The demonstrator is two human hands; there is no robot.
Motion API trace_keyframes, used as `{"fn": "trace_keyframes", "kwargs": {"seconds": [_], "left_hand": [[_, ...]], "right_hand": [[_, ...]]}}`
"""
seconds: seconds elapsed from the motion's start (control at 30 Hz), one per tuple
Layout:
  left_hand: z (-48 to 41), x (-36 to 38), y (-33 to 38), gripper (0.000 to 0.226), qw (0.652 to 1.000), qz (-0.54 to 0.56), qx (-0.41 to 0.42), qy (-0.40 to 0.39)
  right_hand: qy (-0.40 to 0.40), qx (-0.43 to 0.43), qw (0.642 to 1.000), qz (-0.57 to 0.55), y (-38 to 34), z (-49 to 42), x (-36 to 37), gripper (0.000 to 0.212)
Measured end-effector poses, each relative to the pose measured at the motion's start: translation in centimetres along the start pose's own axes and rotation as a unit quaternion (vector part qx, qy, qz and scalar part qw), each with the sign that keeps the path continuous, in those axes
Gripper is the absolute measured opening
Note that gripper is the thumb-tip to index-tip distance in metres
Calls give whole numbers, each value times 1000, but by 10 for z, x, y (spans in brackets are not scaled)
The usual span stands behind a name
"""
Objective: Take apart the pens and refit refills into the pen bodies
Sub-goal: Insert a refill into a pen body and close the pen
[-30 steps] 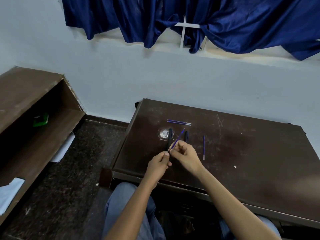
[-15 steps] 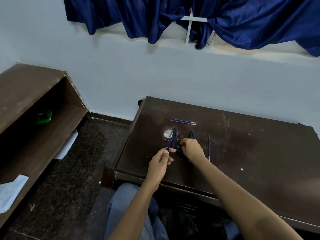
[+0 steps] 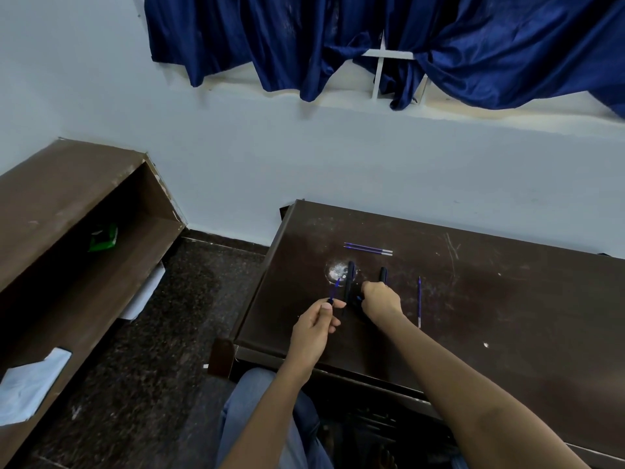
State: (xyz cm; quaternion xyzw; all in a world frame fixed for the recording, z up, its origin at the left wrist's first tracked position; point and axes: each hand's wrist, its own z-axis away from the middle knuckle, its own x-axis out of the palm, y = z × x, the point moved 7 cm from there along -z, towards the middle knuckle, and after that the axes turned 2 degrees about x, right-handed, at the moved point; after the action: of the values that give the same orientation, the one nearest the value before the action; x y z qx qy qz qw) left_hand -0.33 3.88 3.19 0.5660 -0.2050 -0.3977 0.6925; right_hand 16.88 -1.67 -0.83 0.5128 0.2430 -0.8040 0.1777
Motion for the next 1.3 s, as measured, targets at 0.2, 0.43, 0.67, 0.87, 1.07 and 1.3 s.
{"fn": "trace_keyframes", "kwargs": {"seconds": [0.2, 0.43, 0.67, 0.87, 1.07, 1.3], "left_hand": [[8, -1, 11, 30, 1000, -11, 6, -4], [25, 5, 32, 29, 1000, -4, 19, -18], [59, 17, 61, 25, 996, 15, 53, -66], [88, 19, 79, 25, 991, 18, 99, -83], [114, 16, 88, 25, 988, 4, 124, -93], [133, 10, 90, 26, 987, 2, 131, -95]], "right_hand": [[121, 64, 910, -391, 19, 10, -33, 8], [9, 54, 656, -753, 19, 64, -66, 9], [21, 14, 616, -788, 18, 129, -91, 6], [48, -33, 606, -794, 10, 177, -110, 6], [79, -58, 610, -786, 9, 209, -118, 5], [81, -67, 608, -787, 4, 227, -114, 7]]}}
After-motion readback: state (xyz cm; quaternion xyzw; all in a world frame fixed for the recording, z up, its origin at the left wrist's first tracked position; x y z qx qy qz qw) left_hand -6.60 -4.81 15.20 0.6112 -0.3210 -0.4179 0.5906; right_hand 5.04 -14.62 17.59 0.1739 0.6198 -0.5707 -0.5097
